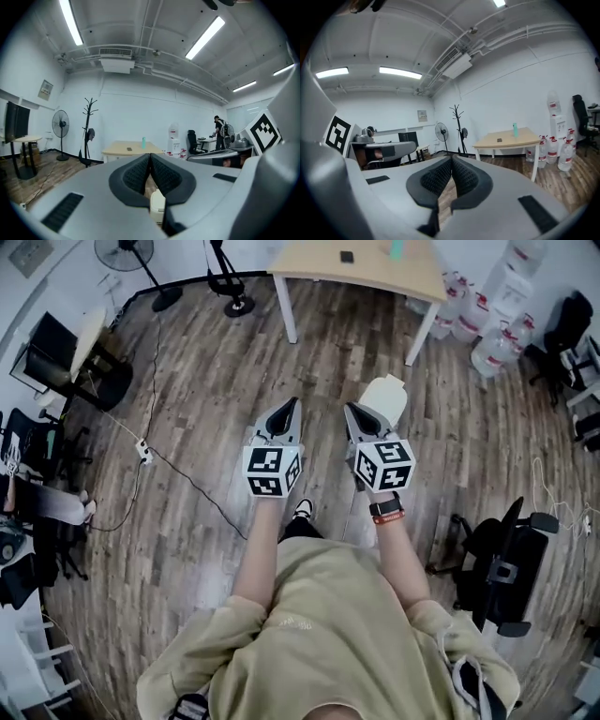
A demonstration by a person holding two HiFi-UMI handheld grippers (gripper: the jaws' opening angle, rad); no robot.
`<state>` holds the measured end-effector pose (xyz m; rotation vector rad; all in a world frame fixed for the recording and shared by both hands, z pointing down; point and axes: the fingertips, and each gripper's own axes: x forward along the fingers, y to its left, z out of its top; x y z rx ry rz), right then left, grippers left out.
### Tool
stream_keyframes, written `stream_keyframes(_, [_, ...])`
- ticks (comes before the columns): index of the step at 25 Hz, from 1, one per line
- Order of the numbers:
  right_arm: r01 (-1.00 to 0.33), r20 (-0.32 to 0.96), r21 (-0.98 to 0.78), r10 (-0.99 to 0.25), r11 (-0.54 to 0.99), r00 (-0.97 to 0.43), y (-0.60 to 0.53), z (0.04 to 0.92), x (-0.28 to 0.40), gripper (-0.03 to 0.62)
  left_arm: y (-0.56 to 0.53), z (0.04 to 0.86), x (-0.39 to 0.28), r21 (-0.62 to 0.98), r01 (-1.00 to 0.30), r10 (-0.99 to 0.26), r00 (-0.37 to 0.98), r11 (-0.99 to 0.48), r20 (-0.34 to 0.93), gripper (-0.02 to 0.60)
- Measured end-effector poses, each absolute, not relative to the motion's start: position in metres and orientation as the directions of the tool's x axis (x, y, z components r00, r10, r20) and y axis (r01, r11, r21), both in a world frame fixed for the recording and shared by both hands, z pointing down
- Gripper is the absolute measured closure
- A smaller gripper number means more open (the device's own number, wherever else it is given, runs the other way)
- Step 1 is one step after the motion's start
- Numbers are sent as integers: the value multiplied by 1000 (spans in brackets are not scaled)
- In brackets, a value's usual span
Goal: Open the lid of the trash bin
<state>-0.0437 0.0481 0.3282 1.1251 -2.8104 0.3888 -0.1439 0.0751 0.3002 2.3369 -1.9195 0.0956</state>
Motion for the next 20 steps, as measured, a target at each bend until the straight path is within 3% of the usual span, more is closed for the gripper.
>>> stream_keyframes(7, [-811,198,-228,-790,538,-580,-7,341,-45,579,7,314,-151,68,-924,-913,382,-376,142,558])
stream_keyframes(20, [-931,231,-234,-914,281,-334,-48,365,-46,579,-63,337,-141,57,-774,-762,631,-630,149,558])
